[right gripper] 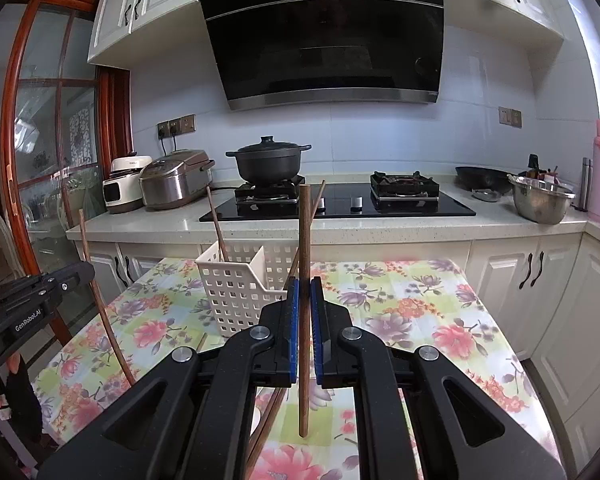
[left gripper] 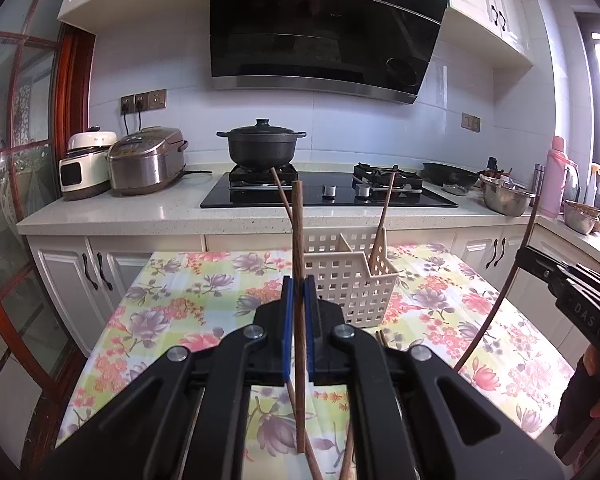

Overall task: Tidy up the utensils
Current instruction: 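Lift the left tool's chopstick upright over the basket while the right tool carries its chopstick, then lower the left tool's chopstick into the basket and open it while the right tool releases its own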

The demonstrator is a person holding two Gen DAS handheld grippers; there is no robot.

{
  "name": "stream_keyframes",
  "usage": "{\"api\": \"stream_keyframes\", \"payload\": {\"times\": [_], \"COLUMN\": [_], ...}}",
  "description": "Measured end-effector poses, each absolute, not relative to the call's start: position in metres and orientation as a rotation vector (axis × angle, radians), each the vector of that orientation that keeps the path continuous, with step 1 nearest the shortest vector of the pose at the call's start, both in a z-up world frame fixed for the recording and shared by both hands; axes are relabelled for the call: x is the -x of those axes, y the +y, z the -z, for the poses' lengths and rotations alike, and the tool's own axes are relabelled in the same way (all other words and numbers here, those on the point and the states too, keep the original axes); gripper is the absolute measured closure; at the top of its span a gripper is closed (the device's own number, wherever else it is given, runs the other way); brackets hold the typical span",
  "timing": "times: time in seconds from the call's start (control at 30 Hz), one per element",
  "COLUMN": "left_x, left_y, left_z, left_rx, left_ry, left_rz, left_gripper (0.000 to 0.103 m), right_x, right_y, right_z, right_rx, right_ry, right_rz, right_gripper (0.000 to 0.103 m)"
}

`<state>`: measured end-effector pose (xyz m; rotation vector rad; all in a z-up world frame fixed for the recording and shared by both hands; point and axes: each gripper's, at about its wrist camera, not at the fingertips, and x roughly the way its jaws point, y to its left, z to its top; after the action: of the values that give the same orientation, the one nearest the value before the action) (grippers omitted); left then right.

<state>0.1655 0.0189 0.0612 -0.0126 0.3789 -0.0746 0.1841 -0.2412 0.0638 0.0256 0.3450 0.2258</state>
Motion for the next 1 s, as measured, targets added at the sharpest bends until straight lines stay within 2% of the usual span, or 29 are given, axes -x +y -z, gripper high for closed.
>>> {"api": "stream_keyframes", "payload": {"times": [0.4, 1.0], "left_x": [-0.199, -0.285], "left_y": [0.018, 0.004], "left_z": [-0.097, -0.216], "left_rx": [0.018, 0.020], "left_ry": [0.389, 0.270], "left_rz": [0.116, 0.122], "left_gripper": [0.098, 0.098], "right_x": [-0.222, -0.309], "right_y": [-0.242, -0.220], "right_z": [-0.090, -0.161], "right_rx": [-0.050, -0.092], "right_ry": [0.331, 0.277], "right_rz": [-0.238, -0.262], "right_gripper": [0.095, 0.095]}}
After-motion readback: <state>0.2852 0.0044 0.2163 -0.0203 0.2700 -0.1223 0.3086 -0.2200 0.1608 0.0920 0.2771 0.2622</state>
